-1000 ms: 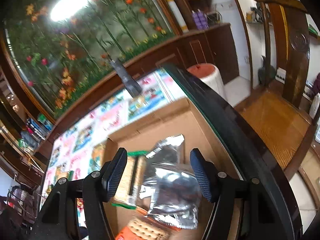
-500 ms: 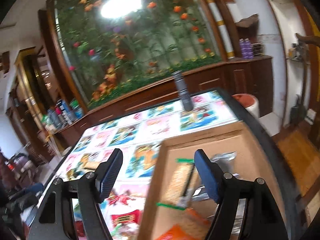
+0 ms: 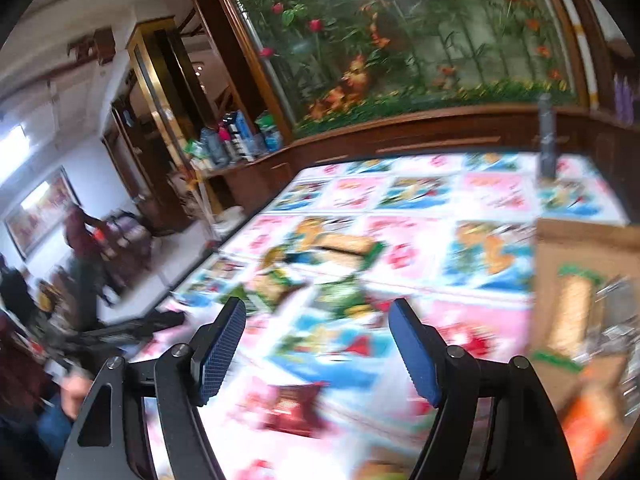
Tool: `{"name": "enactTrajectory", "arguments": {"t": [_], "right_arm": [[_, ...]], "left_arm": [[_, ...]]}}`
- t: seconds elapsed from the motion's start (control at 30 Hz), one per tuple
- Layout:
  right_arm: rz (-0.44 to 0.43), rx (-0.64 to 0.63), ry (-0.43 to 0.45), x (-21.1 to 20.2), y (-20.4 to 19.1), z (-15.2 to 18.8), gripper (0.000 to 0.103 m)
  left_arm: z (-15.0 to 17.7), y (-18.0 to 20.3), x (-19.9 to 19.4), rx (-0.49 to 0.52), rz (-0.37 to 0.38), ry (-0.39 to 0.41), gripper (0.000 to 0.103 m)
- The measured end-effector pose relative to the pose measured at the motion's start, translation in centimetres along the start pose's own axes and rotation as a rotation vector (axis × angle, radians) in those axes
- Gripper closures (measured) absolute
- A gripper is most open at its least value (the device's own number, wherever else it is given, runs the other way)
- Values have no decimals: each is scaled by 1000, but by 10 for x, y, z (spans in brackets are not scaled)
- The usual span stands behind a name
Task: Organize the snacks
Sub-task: 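Grasp the dark red candy packet with the right gripper while the left grasps a green snack bag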
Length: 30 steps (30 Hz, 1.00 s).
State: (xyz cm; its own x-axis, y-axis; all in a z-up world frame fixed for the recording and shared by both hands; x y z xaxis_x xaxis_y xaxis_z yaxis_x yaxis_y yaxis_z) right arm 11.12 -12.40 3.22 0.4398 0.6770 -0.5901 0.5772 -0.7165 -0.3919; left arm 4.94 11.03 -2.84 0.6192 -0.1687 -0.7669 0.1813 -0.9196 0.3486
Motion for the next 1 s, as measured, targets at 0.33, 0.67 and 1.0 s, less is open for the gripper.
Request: {"name": "enactTrajectory", "arguments": {"t": [0.33,0.67,1.0], "right_arm": [[60,-175,-330,72,-16,68,37],[167,-246,-378,77,-7,83,68],[160,-196,-337,72,-4,73,69]], "left_arm": [[3,13,1,26,2,6,9],[-20,30,16,13,-30,-26,9],[-32,23,71,-10,-93,-78,58]]}}
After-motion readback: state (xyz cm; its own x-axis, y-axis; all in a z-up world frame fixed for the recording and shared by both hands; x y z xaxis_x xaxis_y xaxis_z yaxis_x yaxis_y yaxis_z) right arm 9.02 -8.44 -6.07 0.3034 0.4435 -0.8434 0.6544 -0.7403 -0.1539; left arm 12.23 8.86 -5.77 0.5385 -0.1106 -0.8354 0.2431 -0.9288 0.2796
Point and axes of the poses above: each gripper's, at about its wrist camera, not at the fingertips, and x roughly the way its jaws point, y to its right, z to its underside, the point moved 9 cm from there along x, roughly the way its jaws point, and after that the axes turned 6 degrees about -y, right-handed, at the moved point
